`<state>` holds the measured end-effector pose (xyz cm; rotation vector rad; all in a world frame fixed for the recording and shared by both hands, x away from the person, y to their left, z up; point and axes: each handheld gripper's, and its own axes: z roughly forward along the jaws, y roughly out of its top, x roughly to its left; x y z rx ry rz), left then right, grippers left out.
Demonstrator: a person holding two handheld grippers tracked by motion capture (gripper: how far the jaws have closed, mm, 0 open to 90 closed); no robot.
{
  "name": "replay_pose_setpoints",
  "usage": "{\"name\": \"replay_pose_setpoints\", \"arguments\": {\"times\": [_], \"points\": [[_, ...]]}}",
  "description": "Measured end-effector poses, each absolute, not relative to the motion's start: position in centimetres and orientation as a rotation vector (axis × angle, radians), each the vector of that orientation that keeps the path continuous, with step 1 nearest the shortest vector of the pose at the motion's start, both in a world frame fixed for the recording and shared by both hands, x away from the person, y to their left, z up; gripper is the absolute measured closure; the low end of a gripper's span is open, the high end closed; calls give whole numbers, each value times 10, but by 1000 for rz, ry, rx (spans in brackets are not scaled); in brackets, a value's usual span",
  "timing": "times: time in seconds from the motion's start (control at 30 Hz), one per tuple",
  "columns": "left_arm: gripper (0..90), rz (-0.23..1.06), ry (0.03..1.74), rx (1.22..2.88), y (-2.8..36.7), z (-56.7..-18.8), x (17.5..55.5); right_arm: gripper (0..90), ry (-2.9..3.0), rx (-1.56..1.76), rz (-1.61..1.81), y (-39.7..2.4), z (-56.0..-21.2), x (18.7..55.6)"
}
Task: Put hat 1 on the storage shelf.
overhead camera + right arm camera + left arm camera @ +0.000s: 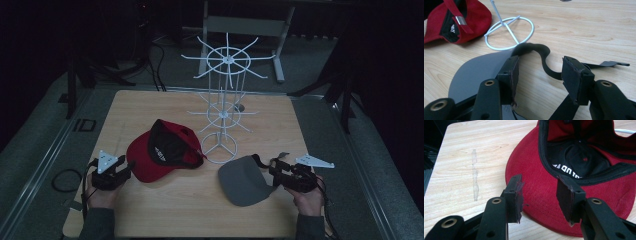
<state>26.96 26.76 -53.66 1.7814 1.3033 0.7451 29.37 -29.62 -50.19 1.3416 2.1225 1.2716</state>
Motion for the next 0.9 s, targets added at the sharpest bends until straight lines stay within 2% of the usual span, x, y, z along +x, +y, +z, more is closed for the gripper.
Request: {"name": "replay_pose_setpoints", "arguments": {"times": [0.5, 0.9], "points": [[568, 705, 1281, 1813, 267, -533, 273, 481, 2160, 1321, 1220, -293, -505, 295], [588, 650, 1246, 1915, 270, -513, 296, 482, 2171, 1311, 1190, -293, -506, 295]]}}
